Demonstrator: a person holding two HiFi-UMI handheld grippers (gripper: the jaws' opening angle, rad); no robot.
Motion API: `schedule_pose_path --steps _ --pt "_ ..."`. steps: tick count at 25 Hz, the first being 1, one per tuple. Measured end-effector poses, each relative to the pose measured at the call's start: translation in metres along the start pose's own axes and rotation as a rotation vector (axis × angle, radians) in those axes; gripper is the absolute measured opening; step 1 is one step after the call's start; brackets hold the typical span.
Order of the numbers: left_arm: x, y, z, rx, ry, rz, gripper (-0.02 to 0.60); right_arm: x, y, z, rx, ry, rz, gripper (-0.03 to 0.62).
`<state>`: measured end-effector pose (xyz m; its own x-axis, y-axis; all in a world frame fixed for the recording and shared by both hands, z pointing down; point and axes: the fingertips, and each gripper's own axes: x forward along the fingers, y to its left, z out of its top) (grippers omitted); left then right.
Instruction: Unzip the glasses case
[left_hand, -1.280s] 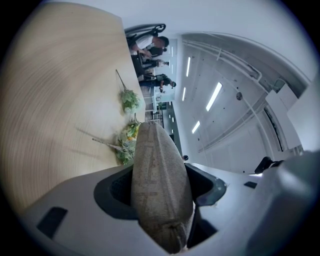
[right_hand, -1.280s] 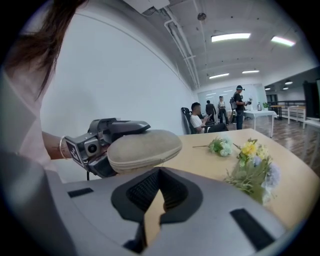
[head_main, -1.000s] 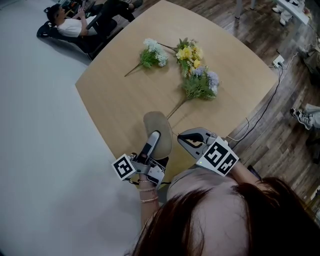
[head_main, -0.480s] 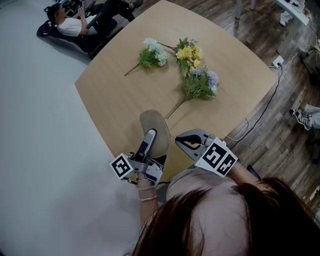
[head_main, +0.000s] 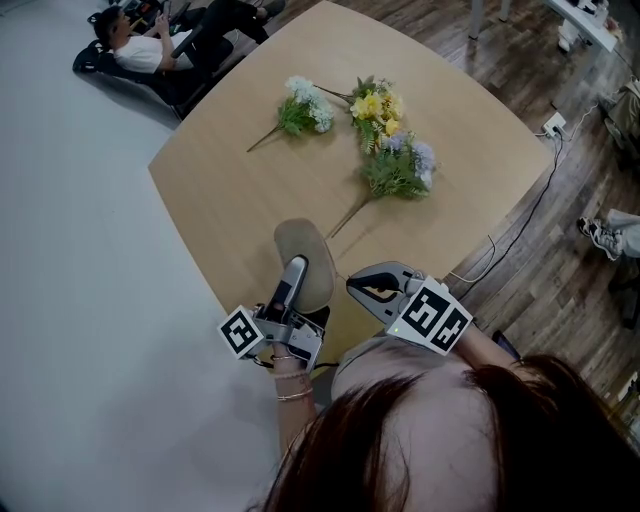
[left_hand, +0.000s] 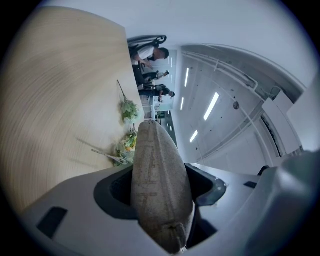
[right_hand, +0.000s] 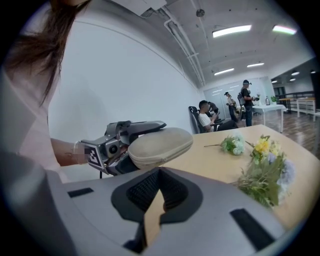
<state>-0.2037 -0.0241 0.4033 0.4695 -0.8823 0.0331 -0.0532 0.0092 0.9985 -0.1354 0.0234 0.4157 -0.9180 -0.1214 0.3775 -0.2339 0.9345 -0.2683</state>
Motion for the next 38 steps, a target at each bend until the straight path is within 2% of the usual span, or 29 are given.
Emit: schedule_pose_path --steps 19,21,24,26,29,33,38 --pt "-0.007 0.003 0.007 -0.051 -0.058 -0.031 0.279 0.000 0.018 0.002 0.028 -0.005 0.074 0.014" --pt "-0.010 0.002 0.016 -0.082 -0.108 -0.053 0.279 0.000 0.024 -0.004 0.011 0.027 0.101 0.014" --pt "-0.023 -0.012 0.056 -0.182 -0.252 -0.185 0.279 0.000 0.038 -0.030 -0.116 0.122 0.114 0.014" --pt "-0.030 -0.024 0.074 -0.148 -0.278 -0.214 0.279 -0.001 0.038 -0.036 -0.149 0.135 0.100 0.014" --pt "-0.034 -0.039 0.084 -0.089 -0.280 -0.232 0.279 0.000 0.036 -0.033 -0.127 0.125 0.103 0.014" --pt "-0.032 -0.046 0.077 -0.064 -0.264 -0.249 0.278 0.001 0.038 -0.030 -0.139 0.114 0.104 0.014" --pt "-0.026 -0.059 0.062 0.003 -0.211 -0.238 0.279 -0.004 0.026 -0.005 -0.098 -0.002 0.045 0.014"
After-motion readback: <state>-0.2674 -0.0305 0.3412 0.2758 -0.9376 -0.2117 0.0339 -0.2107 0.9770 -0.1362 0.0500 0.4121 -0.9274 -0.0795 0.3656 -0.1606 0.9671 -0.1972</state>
